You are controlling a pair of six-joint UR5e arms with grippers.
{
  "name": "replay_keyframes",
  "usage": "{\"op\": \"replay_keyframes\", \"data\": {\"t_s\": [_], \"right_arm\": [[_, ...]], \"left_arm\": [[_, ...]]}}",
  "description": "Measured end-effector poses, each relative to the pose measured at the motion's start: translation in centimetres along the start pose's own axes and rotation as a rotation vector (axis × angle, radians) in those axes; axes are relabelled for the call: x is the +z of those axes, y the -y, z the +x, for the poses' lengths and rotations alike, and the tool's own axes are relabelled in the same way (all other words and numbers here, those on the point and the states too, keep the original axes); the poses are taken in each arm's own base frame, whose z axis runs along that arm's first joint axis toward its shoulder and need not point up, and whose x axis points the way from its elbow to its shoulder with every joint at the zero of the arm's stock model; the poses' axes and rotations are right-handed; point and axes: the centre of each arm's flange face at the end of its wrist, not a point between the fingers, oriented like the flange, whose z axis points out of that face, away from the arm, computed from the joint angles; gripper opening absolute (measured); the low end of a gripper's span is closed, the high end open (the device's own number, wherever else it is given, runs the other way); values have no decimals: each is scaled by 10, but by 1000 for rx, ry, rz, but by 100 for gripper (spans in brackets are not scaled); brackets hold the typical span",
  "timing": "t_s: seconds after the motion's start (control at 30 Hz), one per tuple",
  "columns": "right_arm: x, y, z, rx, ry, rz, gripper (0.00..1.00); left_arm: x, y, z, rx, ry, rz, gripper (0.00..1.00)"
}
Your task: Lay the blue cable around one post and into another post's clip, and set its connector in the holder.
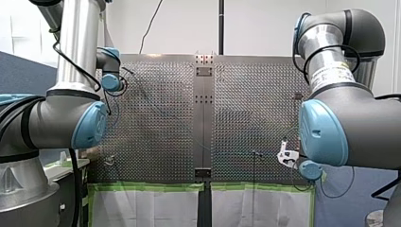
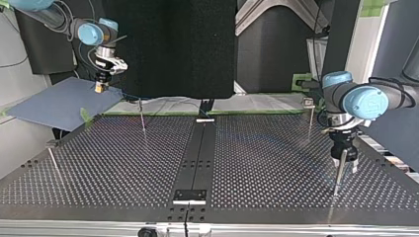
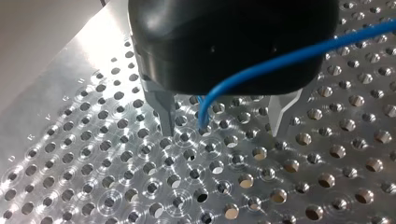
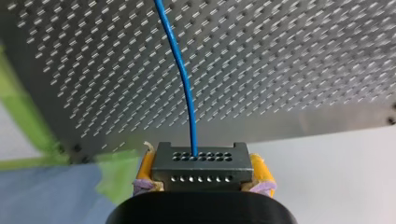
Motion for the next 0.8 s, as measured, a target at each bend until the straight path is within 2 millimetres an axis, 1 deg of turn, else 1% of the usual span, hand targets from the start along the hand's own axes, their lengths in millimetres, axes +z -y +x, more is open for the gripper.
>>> {"op": "replay_keyframes", "data": {"t_s": [0.1,0.2,0.33,0.6,0.8], "right_arm": [[5,4,13,-4,-18,29,0],[5,9,17,-13,-17,58,0],[3,15,15,-34,7,89,0],[-1,17,9,-47,30,103,0],[-3,17,3,-46,41,102,0]], "left_arm": [[0,0,0,1,0,1,100],[0,0,0,1,-1,1,100],[-1,1,1,1,-4,0,100],[-2,1,2,8,-13,-6,100],[-5,-7,1,44,-28,-59,100]]}}
